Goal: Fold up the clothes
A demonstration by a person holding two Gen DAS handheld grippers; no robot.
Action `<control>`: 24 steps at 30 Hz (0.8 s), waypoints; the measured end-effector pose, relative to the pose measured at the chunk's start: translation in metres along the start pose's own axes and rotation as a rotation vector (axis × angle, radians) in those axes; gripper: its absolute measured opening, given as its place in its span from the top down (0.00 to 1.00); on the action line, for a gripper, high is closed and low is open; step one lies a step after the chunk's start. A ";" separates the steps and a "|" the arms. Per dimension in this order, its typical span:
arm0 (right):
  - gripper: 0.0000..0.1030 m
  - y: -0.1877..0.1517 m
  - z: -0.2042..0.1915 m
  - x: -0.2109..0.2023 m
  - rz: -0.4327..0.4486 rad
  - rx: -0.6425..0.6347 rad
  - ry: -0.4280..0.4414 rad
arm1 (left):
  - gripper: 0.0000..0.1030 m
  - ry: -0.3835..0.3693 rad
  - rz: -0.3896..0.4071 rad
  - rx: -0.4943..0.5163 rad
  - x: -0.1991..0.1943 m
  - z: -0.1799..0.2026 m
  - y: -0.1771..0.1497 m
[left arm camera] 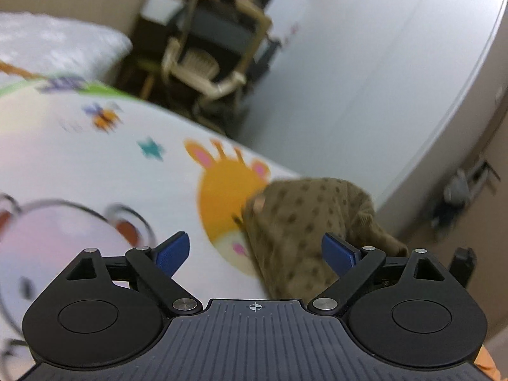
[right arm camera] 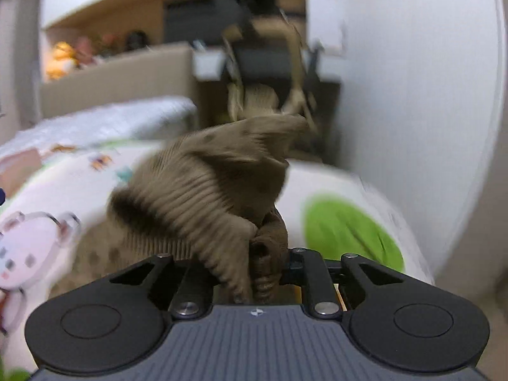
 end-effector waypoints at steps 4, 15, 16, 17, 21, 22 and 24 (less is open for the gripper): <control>0.60 -0.020 0.027 0.021 -0.088 0.082 0.030 | 0.09 -0.081 -0.100 -0.025 0.040 0.007 -0.011; 0.63 -0.022 -0.057 0.029 -0.114 0.002 0.265 | 0.10 -0.098 -0.102 -0.086 0.036 -0.030 -0.021; 0.63 -0.021 -0.073 0.028 -0.110 -0.035 0.280 | 0.10 -0.074 -0.092 -0.089 0.029 -0.037 -0.021; 0.63 -0.021 -0.086 0.027 -0.105 -0.068 0.291 | 0.10 -0.056 -0.086 -0.100 0.023 -0.044 -0.020; 0.61 -0.018 -0.104 0.018 -0.105 -0.117 0.341 | 0.10 -0.002 -0.046 -0.121 -0.003 -0.062 -0.016; 0.56 -0.018 -0.100 0.014 -0.104 -0.115 0.342 | 0.09 0.009 -0.033 -0.117 -0.009 -0.065 -0.014; 0.43 -0.017 -0.082 0.002 -0.093 -0.099 0.312 | 0.09 0.034 -0.007 -0.095 -0.018 -0.066 -0.009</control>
Point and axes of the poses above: each gripper's, at about its wrist camera, not at the fingertips, and x roughly the way its jaws point, z to its right, y to its top, the point moved 4 cm from there along x, roughly the way its jaws point, and after that the axes turned 12 degrees about -z, right-handed, at the moved point
